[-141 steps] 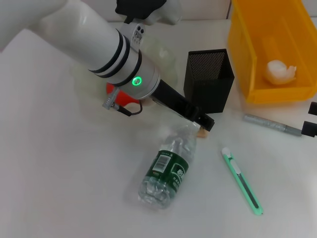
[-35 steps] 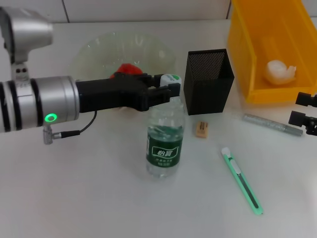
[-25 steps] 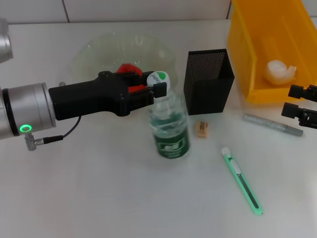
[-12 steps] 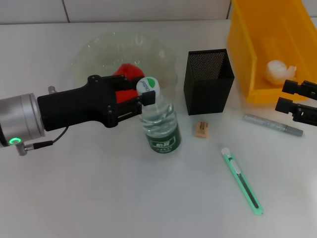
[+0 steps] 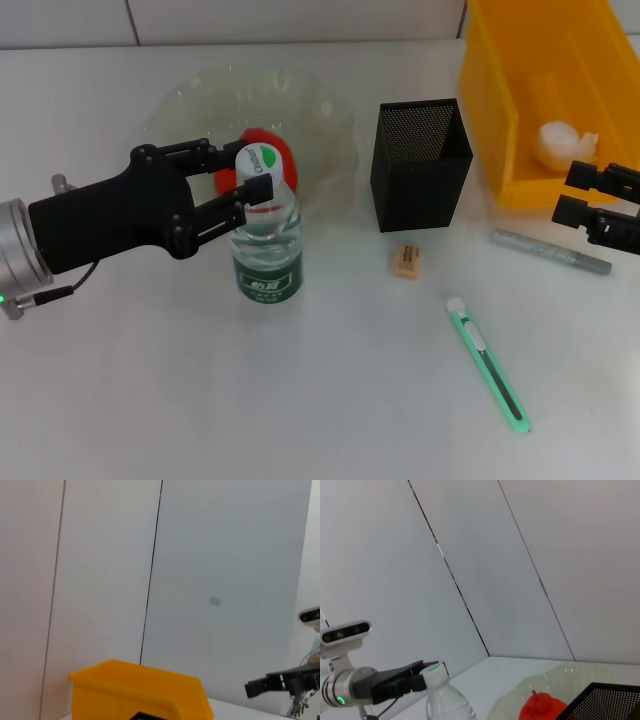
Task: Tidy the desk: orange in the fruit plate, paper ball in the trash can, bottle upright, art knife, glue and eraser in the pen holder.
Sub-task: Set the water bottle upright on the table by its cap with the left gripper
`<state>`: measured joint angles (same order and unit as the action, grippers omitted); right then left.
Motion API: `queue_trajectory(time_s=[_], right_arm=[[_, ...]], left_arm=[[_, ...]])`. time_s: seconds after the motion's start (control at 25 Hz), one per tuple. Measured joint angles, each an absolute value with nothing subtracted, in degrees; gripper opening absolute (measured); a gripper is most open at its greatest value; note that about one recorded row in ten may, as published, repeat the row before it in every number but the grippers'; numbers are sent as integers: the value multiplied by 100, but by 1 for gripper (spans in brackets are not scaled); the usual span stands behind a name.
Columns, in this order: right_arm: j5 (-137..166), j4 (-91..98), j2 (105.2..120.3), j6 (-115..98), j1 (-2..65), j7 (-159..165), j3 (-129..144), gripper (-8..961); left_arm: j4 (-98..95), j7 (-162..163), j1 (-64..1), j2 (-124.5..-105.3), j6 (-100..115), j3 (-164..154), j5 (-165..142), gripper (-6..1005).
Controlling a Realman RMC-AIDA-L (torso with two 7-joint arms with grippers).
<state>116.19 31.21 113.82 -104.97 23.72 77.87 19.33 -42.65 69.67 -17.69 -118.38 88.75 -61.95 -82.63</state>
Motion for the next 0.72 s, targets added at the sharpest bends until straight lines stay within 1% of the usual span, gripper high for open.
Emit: queue_trajectory(time_s=[0.28, 0.72], right_arm=[[11618, 3111, 11427, -10511, 2382, 7782, 1933, 747], [11619, 3111, 11452, -10539, 2382, 7772, 1967, 746]], left_arm=[[-3637, 6221, -1772, -11839, 8894, -5991, -8259, 437], [-3574, 6183, -1742, -11840, 8926, -5950, -8248, 443]])
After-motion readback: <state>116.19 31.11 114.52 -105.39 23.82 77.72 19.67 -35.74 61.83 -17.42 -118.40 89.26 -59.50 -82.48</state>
